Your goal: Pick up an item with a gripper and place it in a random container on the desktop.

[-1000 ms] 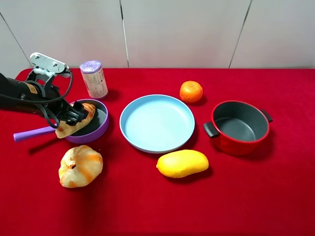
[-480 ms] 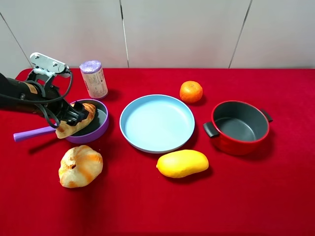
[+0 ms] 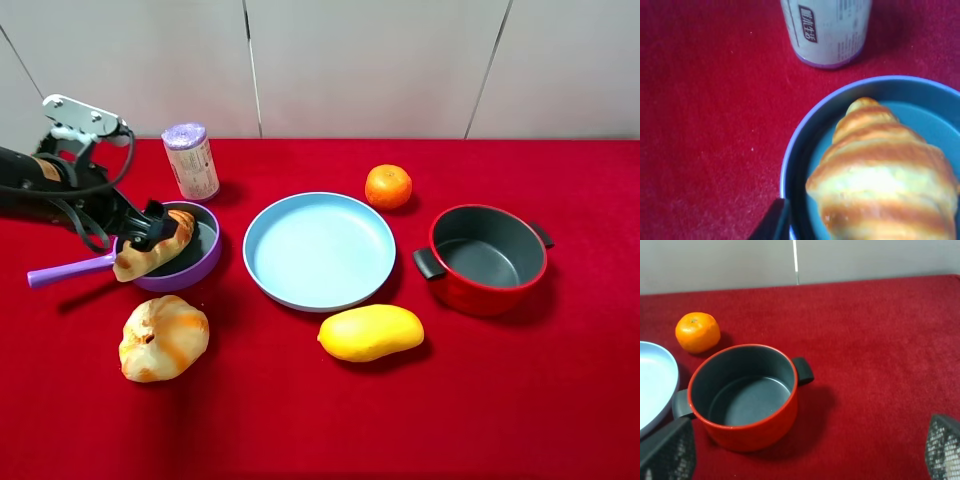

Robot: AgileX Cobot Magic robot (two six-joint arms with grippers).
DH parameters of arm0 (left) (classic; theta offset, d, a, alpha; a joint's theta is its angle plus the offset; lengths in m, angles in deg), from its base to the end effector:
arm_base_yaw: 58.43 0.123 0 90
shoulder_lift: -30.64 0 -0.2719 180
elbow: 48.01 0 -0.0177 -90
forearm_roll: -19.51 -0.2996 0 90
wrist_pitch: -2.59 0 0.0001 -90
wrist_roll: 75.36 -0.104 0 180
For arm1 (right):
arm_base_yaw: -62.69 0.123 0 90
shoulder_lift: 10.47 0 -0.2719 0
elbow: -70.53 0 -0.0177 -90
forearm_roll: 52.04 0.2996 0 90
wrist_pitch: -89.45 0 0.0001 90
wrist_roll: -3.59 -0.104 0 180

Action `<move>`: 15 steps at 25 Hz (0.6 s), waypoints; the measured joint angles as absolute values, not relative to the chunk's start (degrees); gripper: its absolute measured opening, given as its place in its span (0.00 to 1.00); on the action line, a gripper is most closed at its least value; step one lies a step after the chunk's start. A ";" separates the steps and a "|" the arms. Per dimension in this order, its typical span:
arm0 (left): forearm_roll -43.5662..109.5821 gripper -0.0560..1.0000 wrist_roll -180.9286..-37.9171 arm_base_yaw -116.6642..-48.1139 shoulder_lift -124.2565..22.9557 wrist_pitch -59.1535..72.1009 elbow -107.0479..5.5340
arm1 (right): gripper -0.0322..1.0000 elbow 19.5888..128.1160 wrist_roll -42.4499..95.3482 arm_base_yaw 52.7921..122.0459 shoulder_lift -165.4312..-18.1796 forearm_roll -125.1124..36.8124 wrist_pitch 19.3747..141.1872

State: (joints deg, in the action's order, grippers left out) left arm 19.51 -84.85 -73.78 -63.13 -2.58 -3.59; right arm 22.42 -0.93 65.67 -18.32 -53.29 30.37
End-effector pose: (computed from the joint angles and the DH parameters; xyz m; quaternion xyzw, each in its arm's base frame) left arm 0.2958 -0.0812 0.1118 0.1973 0.8957 -0.0204 0.3981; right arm 0.0632 0.0013 0.2984 0.0116 0.8434 0.0242 0.5365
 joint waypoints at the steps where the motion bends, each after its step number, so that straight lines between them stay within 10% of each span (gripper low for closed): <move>1: 19.51 0.99 -84.60 -73.78 -61.70 -1.05 -3.57 | 0.70 22.42 -0.93 65.67 -18.32 -53.29 30.37; 15: 21.19 0.99 -75.04 -73.78 -36.73 26.25 -3.52 | 0.70 22.42 -0.93 65.67 -18.32 -53.29 30.37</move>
